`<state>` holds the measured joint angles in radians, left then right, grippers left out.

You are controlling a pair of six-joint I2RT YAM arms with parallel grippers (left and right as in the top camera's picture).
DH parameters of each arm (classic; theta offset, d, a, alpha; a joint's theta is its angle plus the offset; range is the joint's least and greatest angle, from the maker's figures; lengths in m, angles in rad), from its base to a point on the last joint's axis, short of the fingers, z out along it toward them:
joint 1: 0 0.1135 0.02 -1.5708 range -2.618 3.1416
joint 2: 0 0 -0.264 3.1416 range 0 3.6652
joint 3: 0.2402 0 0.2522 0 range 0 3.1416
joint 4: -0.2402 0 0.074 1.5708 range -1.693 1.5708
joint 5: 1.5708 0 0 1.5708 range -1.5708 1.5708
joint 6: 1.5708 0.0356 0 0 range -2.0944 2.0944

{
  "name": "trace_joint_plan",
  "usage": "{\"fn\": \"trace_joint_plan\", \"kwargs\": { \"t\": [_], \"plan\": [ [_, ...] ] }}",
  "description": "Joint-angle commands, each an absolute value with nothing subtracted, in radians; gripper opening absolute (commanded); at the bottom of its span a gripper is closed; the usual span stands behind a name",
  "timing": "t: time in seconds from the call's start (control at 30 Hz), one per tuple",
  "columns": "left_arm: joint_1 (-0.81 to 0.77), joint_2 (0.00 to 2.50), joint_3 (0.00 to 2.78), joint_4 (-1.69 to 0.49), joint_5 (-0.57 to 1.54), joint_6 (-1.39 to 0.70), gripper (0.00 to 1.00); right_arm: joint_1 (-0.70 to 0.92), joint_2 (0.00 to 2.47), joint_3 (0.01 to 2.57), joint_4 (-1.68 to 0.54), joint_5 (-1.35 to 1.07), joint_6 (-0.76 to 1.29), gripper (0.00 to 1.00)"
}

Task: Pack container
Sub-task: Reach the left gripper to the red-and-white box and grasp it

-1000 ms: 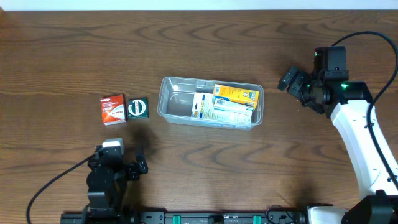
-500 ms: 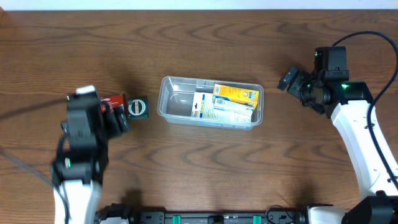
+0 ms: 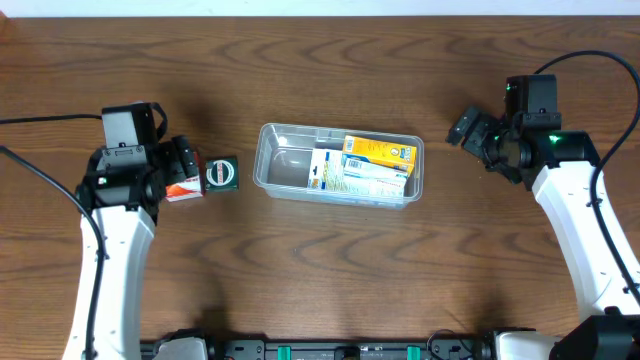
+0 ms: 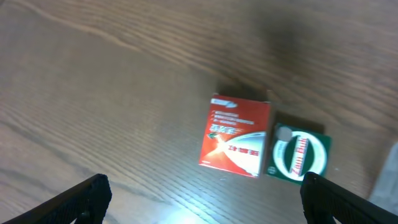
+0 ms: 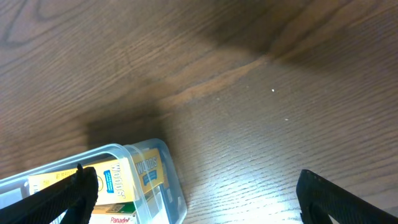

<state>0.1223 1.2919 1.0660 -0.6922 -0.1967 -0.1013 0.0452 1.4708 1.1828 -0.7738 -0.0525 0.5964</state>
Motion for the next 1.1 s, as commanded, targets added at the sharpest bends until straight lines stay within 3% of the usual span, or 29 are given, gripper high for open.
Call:
{"fn": "trace_joint_plan", "kwargs": {
  "t": [0.0,0.33,0.93,1.07],
  "plan": [
    [0.162,1.365,1.084,-0.692,-0.197,-0.092,0.98,0.04,1.453,1.189,-0.775,-0.053,0.613,0.99],
    [0.185,1.634,1.084,-0.625,-0.052,0.049,0.98,0.04,1.453,1.189,-0.775,-0.053,0.613,0.99],
    [0.184,1.795,1.084,-0.497,0.015,0.138,1.0,0.04,1.453,1.189,-0.775,-0.053,0.613,0.99],
    [0.184,1.825,1.084,-0.468,0.007,0.138,0.93,0.04,1.453,1.189,-0.775,-0.053,0.613,0.99]
  ]
}}
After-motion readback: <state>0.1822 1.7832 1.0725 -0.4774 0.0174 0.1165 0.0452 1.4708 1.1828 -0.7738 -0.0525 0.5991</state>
